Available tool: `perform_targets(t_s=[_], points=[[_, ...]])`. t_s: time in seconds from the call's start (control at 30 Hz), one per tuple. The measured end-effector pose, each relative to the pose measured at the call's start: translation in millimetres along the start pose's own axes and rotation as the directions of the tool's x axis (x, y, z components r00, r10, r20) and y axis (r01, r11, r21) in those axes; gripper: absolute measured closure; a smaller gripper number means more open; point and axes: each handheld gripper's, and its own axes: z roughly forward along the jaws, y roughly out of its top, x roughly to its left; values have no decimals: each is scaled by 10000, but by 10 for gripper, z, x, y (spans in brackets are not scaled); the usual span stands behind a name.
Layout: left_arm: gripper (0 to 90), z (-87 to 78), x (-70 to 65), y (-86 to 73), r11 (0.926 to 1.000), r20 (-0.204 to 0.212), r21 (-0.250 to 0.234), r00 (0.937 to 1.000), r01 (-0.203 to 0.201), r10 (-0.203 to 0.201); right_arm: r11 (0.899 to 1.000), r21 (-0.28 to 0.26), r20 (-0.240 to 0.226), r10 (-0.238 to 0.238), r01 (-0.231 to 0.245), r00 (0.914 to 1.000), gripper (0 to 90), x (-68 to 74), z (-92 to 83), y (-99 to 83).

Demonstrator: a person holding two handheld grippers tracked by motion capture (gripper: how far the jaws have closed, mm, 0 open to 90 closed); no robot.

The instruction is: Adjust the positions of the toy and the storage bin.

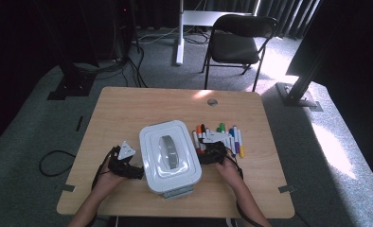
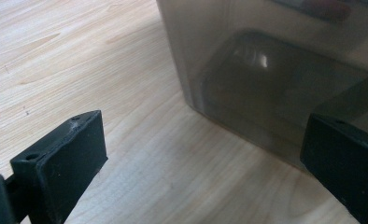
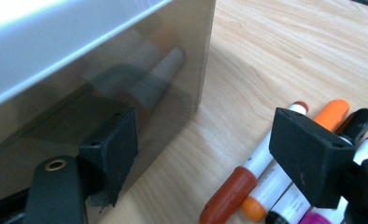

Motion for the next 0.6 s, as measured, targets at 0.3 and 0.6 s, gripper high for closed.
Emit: perform_targets(t_s=[0.3, 0.6], points=[[8, -134, -161, -38, 9997, 542, 59, 9983, -219, 215, 9995, -323, -479, -71, 56, 9988, 237, -16, 11, -80], [8, -160, -290, -87, 9994, 1169, -139, 9926, -321, 335, 9987, -402, -224, -316, 307, 9992, 219, -79, -31, -57]])
